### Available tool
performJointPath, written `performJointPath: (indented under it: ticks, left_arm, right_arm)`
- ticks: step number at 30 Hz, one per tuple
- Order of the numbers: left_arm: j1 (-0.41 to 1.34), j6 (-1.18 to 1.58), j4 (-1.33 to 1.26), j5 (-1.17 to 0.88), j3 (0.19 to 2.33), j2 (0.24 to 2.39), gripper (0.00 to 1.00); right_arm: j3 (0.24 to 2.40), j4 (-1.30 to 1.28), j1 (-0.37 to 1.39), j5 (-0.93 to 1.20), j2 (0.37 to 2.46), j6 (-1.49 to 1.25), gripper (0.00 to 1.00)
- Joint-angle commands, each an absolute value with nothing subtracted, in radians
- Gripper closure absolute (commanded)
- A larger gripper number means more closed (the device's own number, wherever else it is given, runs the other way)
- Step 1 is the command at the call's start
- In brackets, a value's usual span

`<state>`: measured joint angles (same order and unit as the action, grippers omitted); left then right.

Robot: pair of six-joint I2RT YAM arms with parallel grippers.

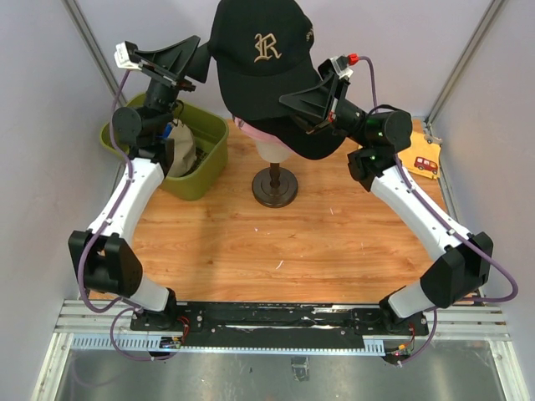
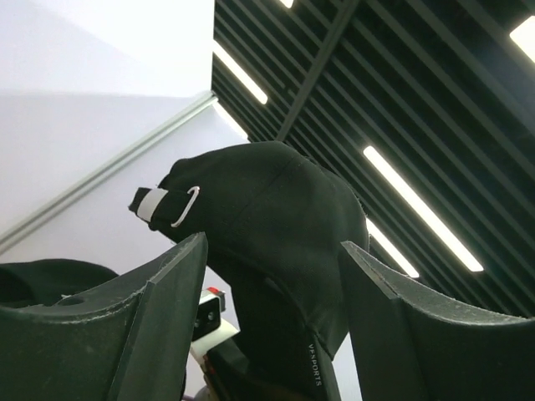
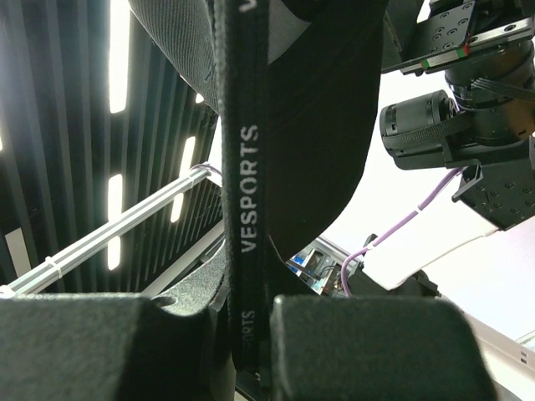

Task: Stack the hats
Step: Stack the hat on the hat.

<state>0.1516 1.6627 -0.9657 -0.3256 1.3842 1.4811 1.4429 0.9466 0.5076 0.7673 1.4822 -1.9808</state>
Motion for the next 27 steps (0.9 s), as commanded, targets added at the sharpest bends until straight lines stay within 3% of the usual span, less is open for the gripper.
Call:
performJointPath:
  ticks: [1,4,19,22,27]
  left_arm:
    - [0.169,1.706,-1.038,-0.369,1.439,1.508,0.31]
    - [0.176,1.720,-1.055,-0.373,1.430,1.515,0.27]
    - [0.178,1.740,-1.081,-0.405,1.348,1.489,0.26]
    - [0.178,1.740,-1.082,-0.386,1.352,1.491,0.16]
    - [0.177,1.746,-1.081,-0.371,1.409,1.520,0.12]
  right_arm:
    - [1.453,1.032,0.500,0.790,1.480,-1.989,0.98]
    - [1.454,1.032,0.500,0.791,1.484,-1.987,0.99]
    - [1.466,1.041,0.473,0.794,1.502,-1.984,0.99]
    - [1.467,1.037,0.472,0.801,1.502,-1.981,0.99]
    - [1.421,1.026,0.472,0.811,1.480,-1.968,0.99]
